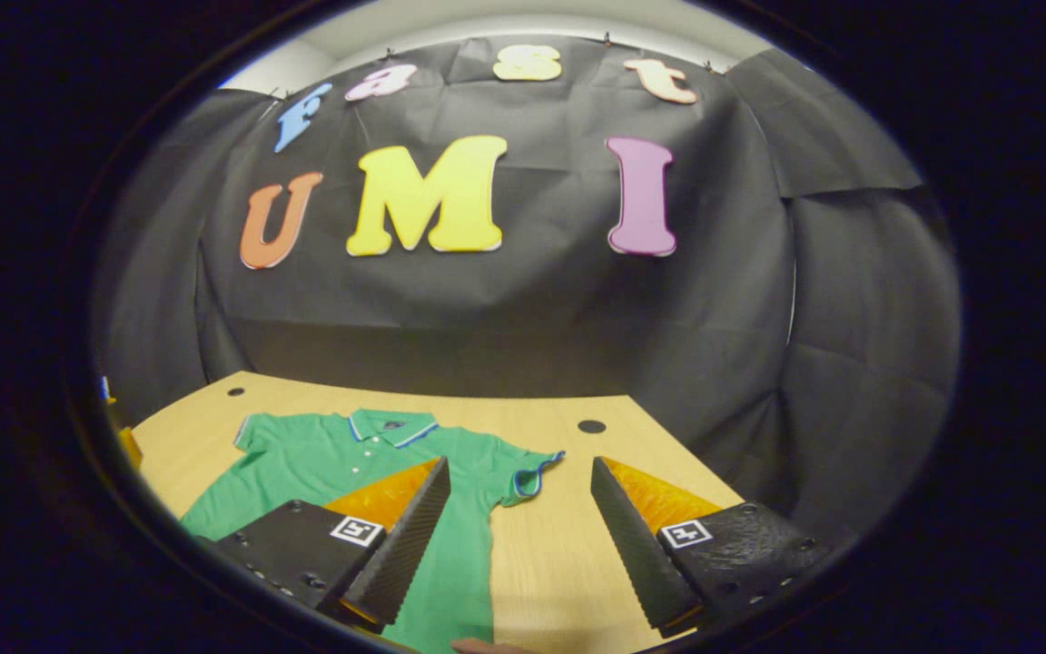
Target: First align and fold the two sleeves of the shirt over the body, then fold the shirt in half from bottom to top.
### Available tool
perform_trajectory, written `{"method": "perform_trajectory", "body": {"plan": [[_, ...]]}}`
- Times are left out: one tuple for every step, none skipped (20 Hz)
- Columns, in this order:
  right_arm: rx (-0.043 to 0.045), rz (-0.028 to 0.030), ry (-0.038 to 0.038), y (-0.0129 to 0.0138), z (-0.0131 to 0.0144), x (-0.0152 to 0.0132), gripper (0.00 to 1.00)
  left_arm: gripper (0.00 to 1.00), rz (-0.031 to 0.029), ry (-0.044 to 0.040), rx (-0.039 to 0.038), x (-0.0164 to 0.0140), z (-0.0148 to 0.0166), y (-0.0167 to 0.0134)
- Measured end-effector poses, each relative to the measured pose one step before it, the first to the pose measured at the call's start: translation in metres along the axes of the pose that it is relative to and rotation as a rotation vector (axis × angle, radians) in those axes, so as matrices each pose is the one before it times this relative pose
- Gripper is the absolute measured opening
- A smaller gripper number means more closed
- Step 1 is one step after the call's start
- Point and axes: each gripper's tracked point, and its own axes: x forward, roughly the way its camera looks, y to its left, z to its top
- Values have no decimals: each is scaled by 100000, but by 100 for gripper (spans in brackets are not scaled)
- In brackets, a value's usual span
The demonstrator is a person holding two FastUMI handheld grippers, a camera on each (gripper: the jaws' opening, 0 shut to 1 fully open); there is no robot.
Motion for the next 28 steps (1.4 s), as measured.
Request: {"method": "perform_trajectory", "body": {"plan": [[1426, -727, 4084, -173, -601, 2465, 95, 100, 1080, -392, 1415, 120, -36, 261], [871, -404, 4083, -29, -757, 2417, 96, 100, 723, -427, 891, 226, -82, 166], [395, -1144, 3668, -180, -368, 2256, 95, 100, 332, -109, 216, 171, -47, 206], [286, -1076, 2879, -208, -470, 2043, 95, 100, 573, 166, -600, 362, -214, 328], [658, -1191, 2838, -101, -402, 1747, 95, 100, 396, 778, -1354, 376, -291, 418], [1189, -754, 3010, -60, -578, 1796, 95, 100, 403, 1081, -1945, 333, -426, 338], [1592, -1106, 3969, -158, -724, 1402, 95, 100, 672, 1686, -2148, 572, -544, 549], [2120, -818, 3602, -57, -773, 1316, 95, 100, 953, 2100, -1453, 433, -642, 404], [2392, 718, 2609, 284, -438, 934, 95, 100, 964, 2406, -871, 412, -575, 409], [1707, 708, 1860, 67, -404, 660, 94, 100, 692, 1464, -406, 334, -415, 340], [704, 185, 946, -83, -143, 566, 91, 100, 424, 1149, -386, 269, -347, 223], [206, 743, 701, 164, -182, 475, 84, 100, 166, 1210, -620, 292, -275, 122], [-345, 153, 692, 101, -70, 267, 77, 100, -427, 989, -725, 199, -294, -133], [-451, 49, 760, 228, -148, 320, 67, 100, -711, 898, -536, 157, -226, -225], [-697, 1531, 498, 540, -29, 44, 55, 100, -531, 802, -166, 31, -244, -209], [-599, 1262, 657, 386, -83, 48, 44, 100, -42, 386, 141, -31, -117, 12], [-538, -530, 1061, 77, -103, 32, 38, 100, 267, 172, 351, 54, -75, -9], [128, -384, 1549, 57, -348, 138, 28, 100, 269, -115, 295, -28, 60, 100], [872, 620, 1644, 348, -120, -48, 22, 100, 381, -659, 225, 0, 214, 181], [270, 1025, 1184, 431, -315, 259, 10, 100, 573, -384, 150, -23, 148, 170], [-1095, -80, 944, 257, -173, 286, 7, 100, 437, -164, -109, -34, 48, 215], [-1982, 266, -244, 283, -37, -36, 1, 100, 92, 74, -263, 50, -45, 49], [-3050, 1397, -896, 717, 231, -185, 1, 100, 82, 8, -448, 43, 38, 68], [-4166, 773, -1569, 549, 498, -337, 1, 100, 243, 182, -441, 76, -16, 270], [-4974, -549, -2501, 334, 785, -231, 1, 100, 465, 32, -452, -26, 59, 245], [-5234, -997, -2579, 394, 680, -225, 1, 100, 268, -10, -452, 30, -43, 155], [-4991, -697, -2123, 583, 829, -314, 1, 100, 226, 140, -464, 67, 1, 222], [-5088, -468, -2239, 450, 771, -398, 1, 100, 503, 110, -506, 74, 70, 268]]}}
